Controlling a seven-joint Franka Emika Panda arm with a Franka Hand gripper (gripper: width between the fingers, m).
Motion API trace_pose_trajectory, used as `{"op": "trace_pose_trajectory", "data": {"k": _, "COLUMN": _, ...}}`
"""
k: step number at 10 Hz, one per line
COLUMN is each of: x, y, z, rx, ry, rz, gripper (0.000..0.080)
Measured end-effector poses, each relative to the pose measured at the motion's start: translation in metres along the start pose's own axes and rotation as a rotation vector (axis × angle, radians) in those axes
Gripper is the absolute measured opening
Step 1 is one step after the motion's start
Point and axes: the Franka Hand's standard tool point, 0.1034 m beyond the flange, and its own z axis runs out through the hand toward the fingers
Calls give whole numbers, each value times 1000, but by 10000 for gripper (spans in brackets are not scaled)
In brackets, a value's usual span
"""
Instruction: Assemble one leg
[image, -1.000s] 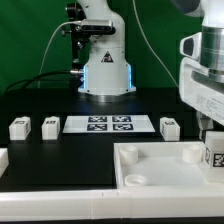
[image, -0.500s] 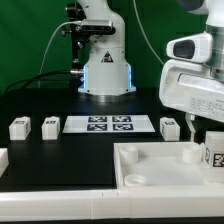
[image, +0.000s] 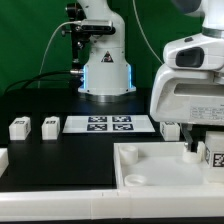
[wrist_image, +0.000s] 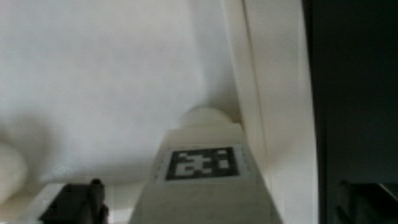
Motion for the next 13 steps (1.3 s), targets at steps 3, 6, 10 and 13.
{"op": "trace_pose_trajectory", "data": {"k": 3, "x": 1, "y": 2, "z": 0, "rx": 1, "ry": 0, "rz": -116, "gripper": 649}}
{"op": "trace_pose_trajectory", "data": {"k": 6, "x": 0, "y": 2, "z": 0, "rx": 1, "ry": -1, "rz": -116, "gripper": 391}}
{"op": "trace_pose_trajectory", "data": {"k": 10, "x": 0, "y": 2, "z": 0, "rx": 2, "ry": -1, "rz": -91, "gripper": 290}}
{"op": "trace_pose_trajectory", "data": {"k": 13, "x": 1, "y": 0, "z": 1, "rx": 8, "ry": 7, "rz": 260, "gripper": 290}}
